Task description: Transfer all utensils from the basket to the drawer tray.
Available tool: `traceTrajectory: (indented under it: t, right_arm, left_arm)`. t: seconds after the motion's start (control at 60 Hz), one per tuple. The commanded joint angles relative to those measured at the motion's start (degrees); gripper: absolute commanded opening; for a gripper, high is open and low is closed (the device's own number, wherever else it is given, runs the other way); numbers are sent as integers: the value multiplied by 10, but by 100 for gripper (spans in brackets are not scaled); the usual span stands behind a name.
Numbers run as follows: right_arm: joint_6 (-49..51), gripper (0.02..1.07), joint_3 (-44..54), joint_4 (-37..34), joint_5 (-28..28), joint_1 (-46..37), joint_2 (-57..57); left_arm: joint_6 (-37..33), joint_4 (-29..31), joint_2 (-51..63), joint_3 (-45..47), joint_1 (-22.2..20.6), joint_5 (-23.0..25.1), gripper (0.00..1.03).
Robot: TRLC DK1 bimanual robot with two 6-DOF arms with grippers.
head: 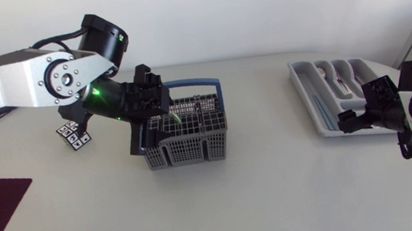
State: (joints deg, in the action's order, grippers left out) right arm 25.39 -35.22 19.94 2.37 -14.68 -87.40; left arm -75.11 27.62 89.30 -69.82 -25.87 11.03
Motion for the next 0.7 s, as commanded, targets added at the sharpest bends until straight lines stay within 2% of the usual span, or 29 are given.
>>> traceTrajectory:
  t: [0.0,0.117,0.217,0.283,0.367,0.5,0.683]
  right_arm:
    - [-26,102,30,33,4,21,14]
    - [-27,102,53,71,28,28,36]
    - [-17,102,62,65,66,40,56]
    - [5,102,76,13,142,76,114]
    - [19,102,68,-71,191,122,168]
    - [34,102,40,-177,233,179,195]
    - [42,102,7,-264,280,244,207]
  left_arm:
    - [-46,7,19,-20,3,-11,86]
    - [-70,7,32,-29,3,-21,84]
    - [-84,9,43,-41,2,-29,79]
    - [-93,17,55,-55,2,-29,78]
    - [-98,23,69,-68,2,-29,78]
    - [-111,24,84,-80,3,-31,78]
    - [-129,29,106,-96,7,-32,73]
